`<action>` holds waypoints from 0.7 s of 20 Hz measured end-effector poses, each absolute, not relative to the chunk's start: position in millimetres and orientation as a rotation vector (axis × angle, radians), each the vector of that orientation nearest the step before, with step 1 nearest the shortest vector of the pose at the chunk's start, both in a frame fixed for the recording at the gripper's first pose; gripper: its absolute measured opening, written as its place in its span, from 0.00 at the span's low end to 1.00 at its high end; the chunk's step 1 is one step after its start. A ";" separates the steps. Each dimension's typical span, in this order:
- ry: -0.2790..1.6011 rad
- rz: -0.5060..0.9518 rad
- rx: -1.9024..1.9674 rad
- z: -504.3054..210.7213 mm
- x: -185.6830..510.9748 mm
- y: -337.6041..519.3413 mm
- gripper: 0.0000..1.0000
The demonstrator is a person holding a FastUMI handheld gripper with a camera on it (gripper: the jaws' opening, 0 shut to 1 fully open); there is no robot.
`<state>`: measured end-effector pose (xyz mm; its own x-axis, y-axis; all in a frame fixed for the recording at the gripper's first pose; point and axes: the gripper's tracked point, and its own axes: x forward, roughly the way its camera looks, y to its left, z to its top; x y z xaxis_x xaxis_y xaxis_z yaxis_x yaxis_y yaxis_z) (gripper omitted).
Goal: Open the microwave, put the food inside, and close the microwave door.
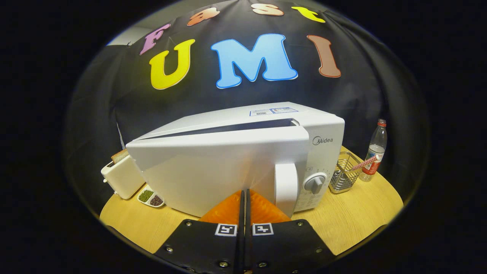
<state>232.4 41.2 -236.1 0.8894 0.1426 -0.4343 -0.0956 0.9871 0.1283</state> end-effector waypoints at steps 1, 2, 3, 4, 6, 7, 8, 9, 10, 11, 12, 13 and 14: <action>0.458 0.116 0.110 -237.1 237.2 38.7 0.01; 0.457 0.108 0.117 -236.6 241.9 36.6 0.00; 0.455 0.098 0.123 -237.2 247.4 34.1 0.00; 0.459 0.096 0.136 -237.8 250.4 34.3 0.01; 0.440 0.087 0.108 -237.4 249.2 34.3 0.00; 0.429 0.083 0.082 -237.7 250.9 33.7 0.01; 0.421 0.081 0.069 -237.5 250.6 33.1 0.00; 0.419 0.080 0.070 -237.9 252.4 32.9 0.00; 0.418 0.078 0.078 -236.7 259.4 31.4 0.00; 0.438 0.074 0.110 -239.6 259.1 31.5 0.00; 0.435 0.075 0.123 -239.9 257.2 32.2 0.02; 0.436 0.067 0.111 -237.8 257.7 30.0 0.01; 0.440 0.065 0.111 -235.1 254.2 30.4 0.01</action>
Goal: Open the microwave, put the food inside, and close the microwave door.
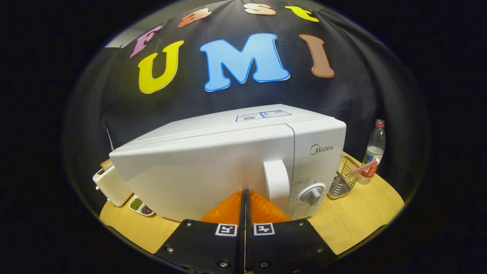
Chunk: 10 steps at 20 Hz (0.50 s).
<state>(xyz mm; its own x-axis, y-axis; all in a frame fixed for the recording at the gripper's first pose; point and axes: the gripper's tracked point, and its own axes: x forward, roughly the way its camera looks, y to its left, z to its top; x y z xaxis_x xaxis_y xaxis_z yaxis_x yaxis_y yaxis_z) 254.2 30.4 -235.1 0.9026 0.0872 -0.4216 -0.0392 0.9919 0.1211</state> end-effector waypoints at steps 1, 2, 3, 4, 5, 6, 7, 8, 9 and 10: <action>0.429 0.067 0.108 -230.6 250.5 30.5 0.01; 0.412 0.064 0.098 -222.4 246.6 28.7 0.01; 0.396 0.063 0.089 -214.5 241.7 27.4 0.02; 0.385 0.064 0.082 -207.4 236.5 26.4 0.01; 0.374 0.065 0.078 -199.9 229.0 25.3 0.01; 0.361 0.066 0.075 -191.7 221.5 24.7 0.01; 0.346 0.066 0.073 -183.4 213.6 24.7 0.01; 0.331 0.066 0.069 -174.5 204.9 24.8 0.01; 0.313 0.063 0.063 -165.3 194.6 23.8 0.01; 0.294 0.062 0.058 -155.6 185.4 23.3 0.01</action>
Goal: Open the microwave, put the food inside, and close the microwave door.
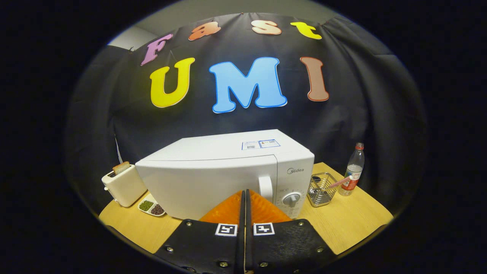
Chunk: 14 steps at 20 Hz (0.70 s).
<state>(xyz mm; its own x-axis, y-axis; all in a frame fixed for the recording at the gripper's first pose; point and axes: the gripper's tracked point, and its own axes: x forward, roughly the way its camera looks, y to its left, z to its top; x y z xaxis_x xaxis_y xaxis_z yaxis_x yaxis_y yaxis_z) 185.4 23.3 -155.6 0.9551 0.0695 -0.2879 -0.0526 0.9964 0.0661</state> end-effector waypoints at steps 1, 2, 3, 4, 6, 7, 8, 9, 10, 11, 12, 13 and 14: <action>0.280 0.062 0.053 -148.0 175.3 24.0 0.01; 0.266 0.061 0.050 -140.6 164.9 24.9 0.01; 0.254 0.059 0.049 -133.4 153.2 24.8 0.01; 0.244 0.056 0.051 -127.0 141.2 24.8 0.01; 0.233 0.061 0.056 -115.3 117.8 28.4 0.01; 0.226 0.065 0.057 -109.4 105.6 30.7 0.01; 0.218 0.063 0.051 -103.3 93.5 30.7 0.01; 0.210 0.065 0.048 -98.0 81.2 32.1 0.01; 0.203 0.066 0.041 -93.1 69.5 34.0 0.01; 0.198 0.063 0.032 -89.3 56.9 33.5 0.01; 0.187 0.059 0.025 -84.1 44.5 33.8 0.01; 0.174 0.053 0.019 -77.6 32.6 33.8 0.01; 0.159 0.048 0.015 -70.8 21.4 33.6 0.01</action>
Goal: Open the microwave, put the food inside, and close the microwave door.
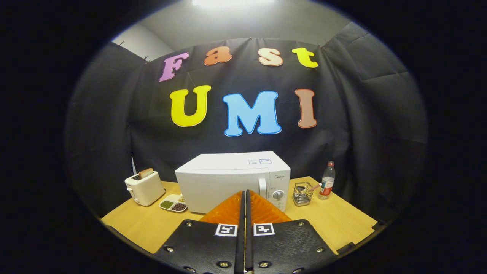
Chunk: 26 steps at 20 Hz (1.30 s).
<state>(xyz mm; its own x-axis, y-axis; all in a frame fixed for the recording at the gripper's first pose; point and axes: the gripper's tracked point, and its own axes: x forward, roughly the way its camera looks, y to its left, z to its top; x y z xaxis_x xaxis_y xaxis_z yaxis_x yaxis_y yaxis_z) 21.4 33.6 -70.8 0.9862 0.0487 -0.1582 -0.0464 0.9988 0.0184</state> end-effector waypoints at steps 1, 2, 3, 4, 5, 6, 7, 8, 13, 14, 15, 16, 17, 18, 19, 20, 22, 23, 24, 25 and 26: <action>0.149 0.056 0.015 -65.3 10.0 36.0 0.01; 0.144 0.056 0.017 -62.7 -1.2 40.0 0.02; 0.140 0.061 0.019 -59.3 -11.6 41.1 0.08; 0.138 0.072 0.017 -57.3 -21.9 43.6 0.27; 0.136 0.070 0.012 -55.4 -30.6 43.6 0.39; 0.137 0.065 0.008 -55.2 -38.7 42.7 0.65; 0.139 0.059 0.007 -55.9 -47.6 42.2 0.82; 0.132 0.058 0.008 -53.9 -58.4 41.8 0.99; 0.112 0.054 -0.036 -49.4 -87.2 40.7 0.99; 0.103 0.048 -0.035 -46.1 -90.7 38.6 0.99; 0.092 0.044 -0.030 -42.6 -93.7 37.3 0.99; 0.084 0.042 -0.024 -39.5 -95.1 36.7 0.99; 0.077 0.040 -0.019 -36.9 -96.0 35.5 0.99; 0.073 0.038 -0.017 -35.0 -96.0 34.4 0.99; 0.069 0.040 -0.011 -33.5 -95.6 34.8 0.98; 0.065 0.051 0.001 -30.9 -95.5 37.8 0.98; 0.051 0.071 0.028 -24.4 -95.4 42.6 0.98; 0.046 0.075 0.029 -21.7 -94.5 42.6 0.99; 0.039 0.076 0.024 -19.6 -93.7 43.0 0.98; 0.035 0.080 0.018 -17.8 -92.3 43.9 0.99; 0.029 0.084 0.016 -15.6 -92.2 46.1 0.98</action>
